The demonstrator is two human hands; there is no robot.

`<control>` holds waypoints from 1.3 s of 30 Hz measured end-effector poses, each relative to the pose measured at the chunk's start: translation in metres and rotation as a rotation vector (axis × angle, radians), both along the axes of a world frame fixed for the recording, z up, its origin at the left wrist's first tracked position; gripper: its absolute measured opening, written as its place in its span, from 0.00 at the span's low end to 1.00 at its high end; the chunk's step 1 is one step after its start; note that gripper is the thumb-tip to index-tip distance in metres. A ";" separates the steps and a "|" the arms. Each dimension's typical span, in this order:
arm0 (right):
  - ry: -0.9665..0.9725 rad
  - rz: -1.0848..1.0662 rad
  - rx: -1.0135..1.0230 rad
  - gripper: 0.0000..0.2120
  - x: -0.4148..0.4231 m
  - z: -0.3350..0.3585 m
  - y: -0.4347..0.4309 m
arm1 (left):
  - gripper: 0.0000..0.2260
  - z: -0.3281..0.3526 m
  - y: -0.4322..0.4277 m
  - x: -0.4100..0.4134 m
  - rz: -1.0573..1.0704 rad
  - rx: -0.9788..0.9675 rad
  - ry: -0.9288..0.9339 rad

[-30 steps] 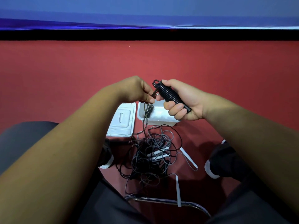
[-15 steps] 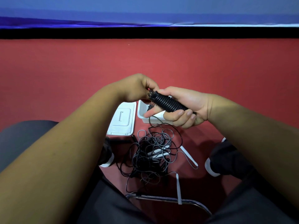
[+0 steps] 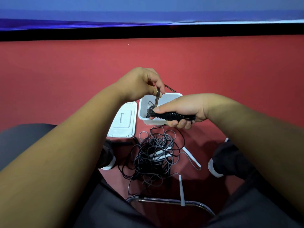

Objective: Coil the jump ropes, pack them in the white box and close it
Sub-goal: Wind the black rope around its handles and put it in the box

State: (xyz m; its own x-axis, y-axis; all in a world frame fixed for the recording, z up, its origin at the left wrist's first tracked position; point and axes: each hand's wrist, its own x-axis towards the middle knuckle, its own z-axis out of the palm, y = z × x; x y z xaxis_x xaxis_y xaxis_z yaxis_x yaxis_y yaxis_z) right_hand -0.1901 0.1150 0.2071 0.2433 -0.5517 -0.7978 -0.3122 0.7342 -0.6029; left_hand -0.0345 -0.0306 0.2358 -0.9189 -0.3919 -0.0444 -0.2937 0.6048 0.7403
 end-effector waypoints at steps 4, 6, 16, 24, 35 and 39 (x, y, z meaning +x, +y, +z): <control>0.057 -0.148 -0.038 0.25 -0.002 -0.004 -0.003 | 0.10 0.002 -0.002 -0.002 0.038 -0.062 0.038; 0.074 -0.233 -0.065 0.21 -0.003 -0.003 -0.003 | 0.09 0.000 -0.003 -0.002 0.078 -0.092 0.050; 0.108 -0.618 -0.178 0.22 -0.009 -0.013 -0.010 | 0.07 0.000 -0.008 0.000 0.174 -0.226 -0.149; -0.097 -0.806 -0.121 0.23 -0.002 -0.010 -0.013 | 0.09 -0.008 -0.002 -0.002 0.176 -0.158 -0.303; -0.201 -0.882 -0.157 0.34 0.000 0.012 -0.011 | 0.12 -0.007 -0.003 -0.001 0.207 0.261 -0.017; -0.173 -0.855 -0.153 0.36 -0.003 0.015 -0.011 | 0.04 0.000 0.005 -0.002 0.115 0.324 0.008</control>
State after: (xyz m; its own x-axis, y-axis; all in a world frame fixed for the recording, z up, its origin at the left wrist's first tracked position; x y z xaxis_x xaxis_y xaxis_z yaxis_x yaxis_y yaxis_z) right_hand -0.1927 0.1043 0.2223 -0.1903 -0.6979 -0.6904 0.4112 0.5819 -0.7016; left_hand -0.0369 -0.0258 0.2361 -0.8702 -0.4598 -0.1770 -0.3402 0.3008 0.8910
